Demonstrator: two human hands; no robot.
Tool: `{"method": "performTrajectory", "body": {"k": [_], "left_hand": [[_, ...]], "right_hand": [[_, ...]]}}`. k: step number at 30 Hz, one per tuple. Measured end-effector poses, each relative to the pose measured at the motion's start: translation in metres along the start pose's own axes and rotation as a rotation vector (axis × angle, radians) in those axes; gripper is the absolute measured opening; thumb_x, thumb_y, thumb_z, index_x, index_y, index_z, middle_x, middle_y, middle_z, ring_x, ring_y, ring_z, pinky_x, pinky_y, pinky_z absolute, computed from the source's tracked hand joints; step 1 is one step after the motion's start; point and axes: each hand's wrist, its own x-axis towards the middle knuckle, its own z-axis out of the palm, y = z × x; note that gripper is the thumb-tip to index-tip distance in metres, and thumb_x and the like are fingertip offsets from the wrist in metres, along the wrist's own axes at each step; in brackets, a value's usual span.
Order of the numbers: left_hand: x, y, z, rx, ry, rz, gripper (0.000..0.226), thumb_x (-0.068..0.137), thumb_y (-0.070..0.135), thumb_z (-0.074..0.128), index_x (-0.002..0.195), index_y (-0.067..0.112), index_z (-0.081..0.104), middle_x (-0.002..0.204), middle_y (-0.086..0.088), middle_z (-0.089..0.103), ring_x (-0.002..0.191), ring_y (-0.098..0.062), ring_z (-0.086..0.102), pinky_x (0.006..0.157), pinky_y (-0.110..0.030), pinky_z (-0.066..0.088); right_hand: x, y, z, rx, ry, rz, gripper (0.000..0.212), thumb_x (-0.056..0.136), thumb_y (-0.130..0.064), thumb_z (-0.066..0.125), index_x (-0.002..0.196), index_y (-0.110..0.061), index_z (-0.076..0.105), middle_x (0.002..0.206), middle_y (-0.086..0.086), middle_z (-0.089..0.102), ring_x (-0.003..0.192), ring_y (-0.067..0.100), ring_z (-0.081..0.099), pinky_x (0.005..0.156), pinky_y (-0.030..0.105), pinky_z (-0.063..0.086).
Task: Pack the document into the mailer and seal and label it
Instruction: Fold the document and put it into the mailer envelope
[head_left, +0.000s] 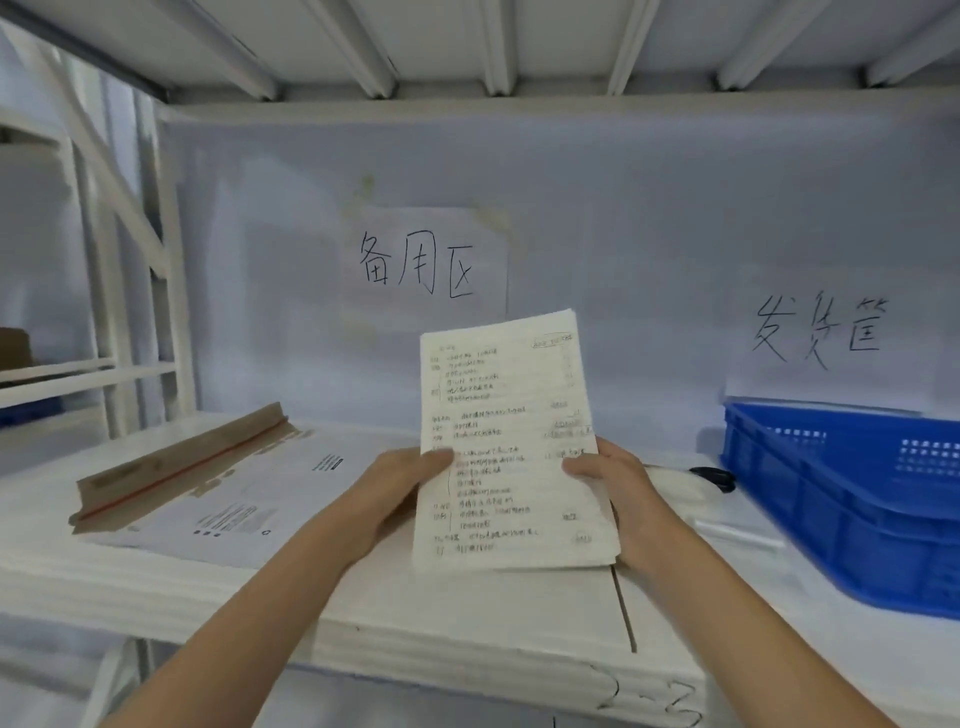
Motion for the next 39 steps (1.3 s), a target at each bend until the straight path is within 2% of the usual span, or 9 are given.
{"method": "performTrajectory", "body": {"k": [5,13,20,25,30,32,34,36,39], "left_hand": [[-0.020,0.007,0.022,-0.038,-0.092,0.080,0.027,0.099,0.015,0.057,0.125,0.011,0.064,0.120,-0.008,0.072,0.109,-0.028,0.069,0.100,-0.050,0.051],[-0.022,0.044,0.050,-0.120,0.005,0.289,0.027,0.097,0.015,0.056,0.124,0.018,0.061,0.112,-0.005,0.075,0.100,-0.026,0.072,0.089,-0.045,0.058],[-0.025,-0.002,0.052,-0.148,-0.025,0.082,0.037,0.094,0.017,0.059,0.130,0.013,0.059,0.113,-0.010,0.074,0.106,-0.029,0.071,0.100,-0.050,0.051],[-0.023,0.014,0.047,-0.097,-0.055,0.181,0.031,0.097,0.020,0.058,0.127,0.017,0.061,0.115,-0.005,0.074,0.107,-0.025,0.070,0.098,-0.044,0.052],[-0.025,-0.001,0.044,-0.085,0.014,0.052,0.030,0.093,0.016,0.066,0.123,0.014,0.063,0.109,-0.006,0.076,0.099,-0.024,0.073,0.089,-0.041,0.058],[-0.024,0.002,0.042,-0.112,0.019,0.056,0.027,0.094,0.015,0.065,0.121,0.014,0.064,0.109,-0.006,0.076,0.100,-0.024,0.073,0.090,-0.042,0.058],[-0.022,0.006,0.038,-0.133,-0.007,0.070,0.026,0.095,0.015,0.065,0.120,0.015,0.065,0.112,-0.006,0.075,0.102,-0.026,0.072,0.093,-0.045,0.056],[-0.022,0.002,0.038,-0.081,-0.017,0.072,0.027,0.094,0.015,0.066,0.121,0.015,0.065,0.114,-0.007,0.074,0.103,-0.025,0.072,0.093,-0.045,0.056],[-0.023,-0.006,0.039,-0.010,0.033,0.102,0.023,0.095,0.014,0.065,0.118,0.014,0.066,0.111,-0.005,0.075,0.099,-0.020,0.073,0.083,-0.035,0.060]], "right_hand": [[-0.020,-0.015,0.010,0.041,-0.165,0.105,0.029,0.090,-0.020,0.056,0.117,-0.013,0.066,0.110,0.016,0.073,0.099,0.037,0.071,0.083,0.048,0.055],[-0.023,-0.040,0.041,-0.147,-0.139,-0.263,0.023,0.097,-0.014,0.052,0.112,-0.026,0.065,0.106,-0.004,0.076,0.096,0.017,0.073,0.077,0.033,0.058],[-0.027,0.008,0.033,-0.307,-0.078,-0.043,0.023,0.098,-0.022,0.052,0.117,-0.020,0.064,0.107,0.004,0.076,0.098,0.024,0.072,0.096,0.048,0.053],[-0.030,-0.016,0.035,-0.405,-0.097,-0.162,0.021,0.101,-0.023,0.045,0.111,-0.031,0.062,0.108,-0.008,0.073,0.097,0.010,0.070,0.089,0.032,0.054],[-0.035,-0.003,0.032,-0.587,-0.114,-0.052,0.026,0.102,-0.023,0.041,0.121,-0.022,0.058,0.105,-0.005,0.070,0.097,0.015,0.068,0.094,0.036,0.053],[-0.034,-0.014,0.031,-0.633,-0.138,-0.055,0.021,0.103,-0.023,0.041,0.117,-0.024,0.056,0.100,-0.009,0.068,0.090,0.009,0.066,0.085,0.027,0.053],[-0.030,-0.020,0.029,-0.629,-0.142,-0.055,0.022,0.103,-0.023,0.041,0.120,-0.025,0.055,0.110,-0.004,0.069,0.095,0.010,0.066,0.082,0.024,0.052],[-0.030,-0.014,0.024,-0.665,-0.124,-0.046,0.025,0.104,-0.024,0.039,0.123,-0.024,0.055,0.120,0.001,0.067,0.106,0.018,0.065,0.094,0.031,0.050],[-0.032,-0.004,0.019,-0.699,-0.131,-0.048,0.023,0.105,-0.024,0.039,0.121,-0.023,0.056,0.119,0.001,0.067,0.105,0.017,0.065,0.090,0.028,0.050]]}}
